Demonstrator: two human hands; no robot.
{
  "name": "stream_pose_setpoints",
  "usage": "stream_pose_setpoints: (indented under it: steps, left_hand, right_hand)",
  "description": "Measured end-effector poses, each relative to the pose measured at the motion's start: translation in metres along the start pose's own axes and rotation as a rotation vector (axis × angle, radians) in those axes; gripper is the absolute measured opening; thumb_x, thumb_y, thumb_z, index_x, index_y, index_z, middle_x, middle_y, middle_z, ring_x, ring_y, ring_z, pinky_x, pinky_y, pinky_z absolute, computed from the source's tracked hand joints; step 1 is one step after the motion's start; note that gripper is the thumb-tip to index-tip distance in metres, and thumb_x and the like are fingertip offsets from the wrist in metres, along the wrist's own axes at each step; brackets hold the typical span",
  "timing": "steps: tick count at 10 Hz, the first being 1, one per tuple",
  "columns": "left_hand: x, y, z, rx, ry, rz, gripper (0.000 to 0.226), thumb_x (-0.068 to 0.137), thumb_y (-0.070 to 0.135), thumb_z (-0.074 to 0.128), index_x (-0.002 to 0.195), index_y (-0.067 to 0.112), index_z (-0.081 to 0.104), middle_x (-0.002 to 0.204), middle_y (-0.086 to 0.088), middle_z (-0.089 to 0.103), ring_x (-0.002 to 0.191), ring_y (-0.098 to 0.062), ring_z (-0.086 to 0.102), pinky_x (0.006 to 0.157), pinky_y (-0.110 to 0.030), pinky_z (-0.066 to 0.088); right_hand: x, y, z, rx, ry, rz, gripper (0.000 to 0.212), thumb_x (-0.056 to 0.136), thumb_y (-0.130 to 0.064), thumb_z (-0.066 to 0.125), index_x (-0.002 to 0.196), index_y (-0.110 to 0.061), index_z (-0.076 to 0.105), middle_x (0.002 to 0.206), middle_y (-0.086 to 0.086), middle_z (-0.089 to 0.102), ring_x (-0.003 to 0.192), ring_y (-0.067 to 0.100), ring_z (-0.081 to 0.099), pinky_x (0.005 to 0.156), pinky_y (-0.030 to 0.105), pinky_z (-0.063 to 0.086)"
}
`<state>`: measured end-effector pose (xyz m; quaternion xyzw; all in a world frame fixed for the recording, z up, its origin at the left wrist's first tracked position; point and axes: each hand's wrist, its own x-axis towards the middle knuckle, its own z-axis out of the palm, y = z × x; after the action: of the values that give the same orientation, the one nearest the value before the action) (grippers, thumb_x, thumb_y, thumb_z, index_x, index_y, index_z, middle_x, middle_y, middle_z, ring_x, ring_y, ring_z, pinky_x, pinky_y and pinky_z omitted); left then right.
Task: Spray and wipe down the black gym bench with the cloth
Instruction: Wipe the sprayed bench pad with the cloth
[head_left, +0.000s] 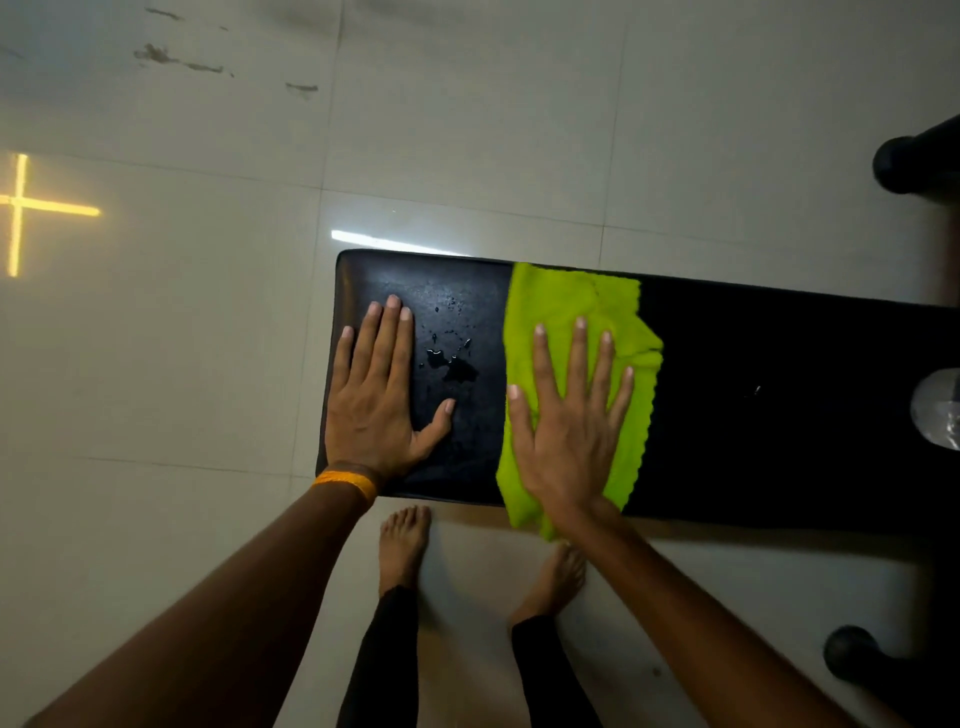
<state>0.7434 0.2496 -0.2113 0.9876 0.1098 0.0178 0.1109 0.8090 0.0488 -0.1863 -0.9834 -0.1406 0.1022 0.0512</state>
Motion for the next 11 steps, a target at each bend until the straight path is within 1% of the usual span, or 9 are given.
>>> stream_pose_setpoints:
  steps: [1, 2, 3, 4, 6, 8, 9, 10, 11]
  left_hand:
    - [-0.001, 0.000, 0.001, 0.003, -0.003, 0.005, 0.095, 0.093, 0.062, 0.041, 0.163, 0.001, 0.020, 0.172, -0.016, 0.017, 0.161, -0.032, 0.013, 0.129, -0.054, 0.016]
    - [0.000, 0.000, 0.001, -0.003, 0.002, 0.008, 0.094, 0.094, 0.062, 0.042, 0.163, 0.001, 0.021, 0.172, -0.016, 0.017, 0.161, -0.032, 0.014, 0.129, -0.055, 0.016]
    - [-0.001, 0.000, 0.001, -0.013, 0.007, 0.007, 0.094, 0.094, 0.062, 0.042, 0.162, 0.001, 0.021, 0.172, -0.016, 0.018, 0.161, -0.032, 0.013, 0.129, -0.055, 0.016]
    - [0.000, -0.001, 0.001, -0.009, 0.010, 0.004, 0.094, 0.094, 0.062, 0.042, 0.162, 0.000, 0.022, 0.172, -0.017, 0.018, 0.161, -0.032, 0.014, 0.129, -0.055, 0.016]
    - [-0.001, -0.001, 0.000, -0.014, 0.007, 0.011, 0.093, 0.095, 0.062, 0.041, 0.162, 0.001, 0.021, 0.172, -0.016, 0.017, 0.161, -0.032, 0.013, 0.130, -0.054, 0.015]
    - [-0.002, -0.002, 0.003, -0.052, 0.022, 0.022, 0.093, 0.096, 0.062, 0.040, 0.163, 0.001, 0.021, 0.172, -0.017, 0.017, 0.161, -0.032, 0.013, 0.129, -0.055, 0.016]
    - [-0.001, -0.002, 0.003, -0.070, 0.007, 0.017, 0.093, 0.097, 0.063, 0.039, 0.163, 0.002, 0.019, 0.172, -0.016, 0.016, 0.161, -0.031, 0.012, 0.130, -0.054, 0.014]
    - [-0.002, -0.003, 0.001, -0.099, -0.018, 0.021, 0.092, 0.097, 0.062, 0.041, 0.163, 0.002, 0.018, 0.173, -0.015, 0.015, 0.162, -0.030, 0.010, 0.130, -0.053, 0.013]
    - [0.000, 0.009, -0.010, -0.153, -0.020, -0.036, 0.087, 0.097, 0.054, 0.041, 0.162, 0.000, 0.021, 0.172, -0.018, 0.017, 0.161, -0.032, 0.012, 0.128, -0.059, 0.015]
  right_hand:
    - [0.028, 0.039, -0.008, -0.042, -0.026, -0.218, 0.067, 0.101, -0.061, 0.032, 0.161, -0.037, 0.018, 0.172, 0.002, 0.008, 0.159, 0.028, 0.002, 0.126, 0.058, 0.007]
    - [0.029, 0.025, -0.009, -0.008, 0.053, 0.056, 0.066, 0.101, -0.060, 0.031, 0.161, -0.036, 0.018, 0.172, 0.002, 0.008, 0.159, 0.030, 0.002, 0.126, 0.058, 0.007]
    - [0.003, -0.021, 0.000, -0.011, 0.013, 0.021, 0.064, 0.103, -0.058, 0.028, 0.162, -0.036, 0.014, 0.172, 0.003, 0.004, 0.159, 0.031, -0.002, 0.126, 0.058, 0.004]
    - [0.026, 0.004, -0.005, -0.039, -0.037, -0.241, 0.063, 0.103, -0.058, 0.029, 0.161, -0.038, 0.016, 0.172, 0.000, 0.006, 0.159, 0.027, 0.000, 0.126, 0.057, 0.006]
    - [0.044, -0.010, -0.004, 0.040, 0.101, 0.118, 0.060, 0.104, -0.053, 0.030, 0.161, -0.035, 0.023, 0.171, 0.002, 0.013, 0.159, 0.028, 0.006, 0.126, 0.055, 0.008]
    - [-0.012, -0.018, 0.001, 0.031, -0.039, -0.168, 0.061, 0.105, -0.055, 0.028, 0.162, -0.037, 0.015, 0.172, 0.000, 0.004, 0.159, 0.025, -0.003, 0.127, 0.054, 0.006]
    - [0.000, -0.001, -0.014, 0.236, -0.022, -0.237, 0.060, 0.104, -0.050, 0.032, 0.161, -0.033, 0.023, 0.172, 0.000, 0.010, 0.159, 0.020, 0.002, 0.129, 0.045, 0.008]
    - [0.018, 0.039, -0.027, 0.304, 0.169, -0.128, 0.055, 0.105, -0.032, 0.041, 0.158, -0.021, 0.034, 0.169, 0.006, 0.023, 0.157, 0.025, 0.016, 0.127, 0.045, 0.019]
    - [0.037, 0.075, -0.023, 0.226, 0.184, -0.012, 0.053, 0.107, -0.028, 0.036, 0.158, -0.016, 0.032, 0.168, 0.009, 0.024, 0.157, 0.026, 0.016, 0.126, 0.052, 0.020]
